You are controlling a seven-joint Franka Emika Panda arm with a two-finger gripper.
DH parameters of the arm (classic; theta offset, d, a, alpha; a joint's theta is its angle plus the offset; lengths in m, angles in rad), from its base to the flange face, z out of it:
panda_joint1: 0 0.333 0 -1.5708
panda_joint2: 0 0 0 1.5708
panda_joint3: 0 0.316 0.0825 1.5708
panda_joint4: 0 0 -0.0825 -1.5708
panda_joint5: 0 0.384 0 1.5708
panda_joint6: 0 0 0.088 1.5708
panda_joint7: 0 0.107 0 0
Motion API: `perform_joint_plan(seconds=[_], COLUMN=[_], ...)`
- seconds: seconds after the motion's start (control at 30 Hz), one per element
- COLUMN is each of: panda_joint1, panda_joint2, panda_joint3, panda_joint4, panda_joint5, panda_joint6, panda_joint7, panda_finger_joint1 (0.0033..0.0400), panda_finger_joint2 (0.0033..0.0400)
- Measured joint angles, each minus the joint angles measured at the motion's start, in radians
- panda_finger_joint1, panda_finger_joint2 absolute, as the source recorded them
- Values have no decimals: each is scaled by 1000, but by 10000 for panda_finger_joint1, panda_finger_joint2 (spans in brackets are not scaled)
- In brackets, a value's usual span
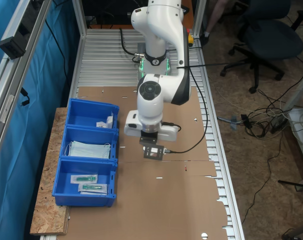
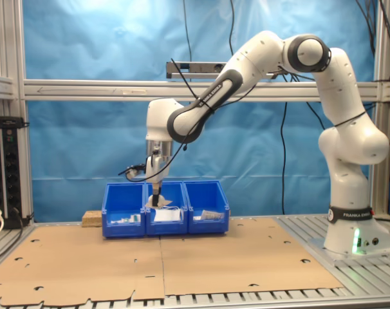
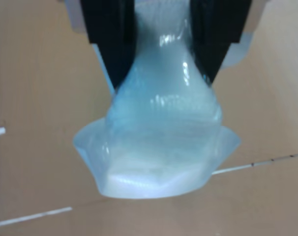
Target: Pick and place sorting task of medical equipment.
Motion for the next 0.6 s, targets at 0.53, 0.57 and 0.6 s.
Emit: perform_joint_plan(seconds=[0.53, 0.57, 0.6], panda_joint1=[-95, -103, -111], panda_joint2=[-211, -214, -216], panda_joint3=[-175, -183, -191], panda_joint4=[-179, -183, -186], panda_joint5=[0, 0, 0], panda_joint6=[-67, -69, -71], panda_joint7=[0, 0, 0], panda_finger_joint1=[77, 77, 77], panda_finger_joint2=[77, 77, 77])
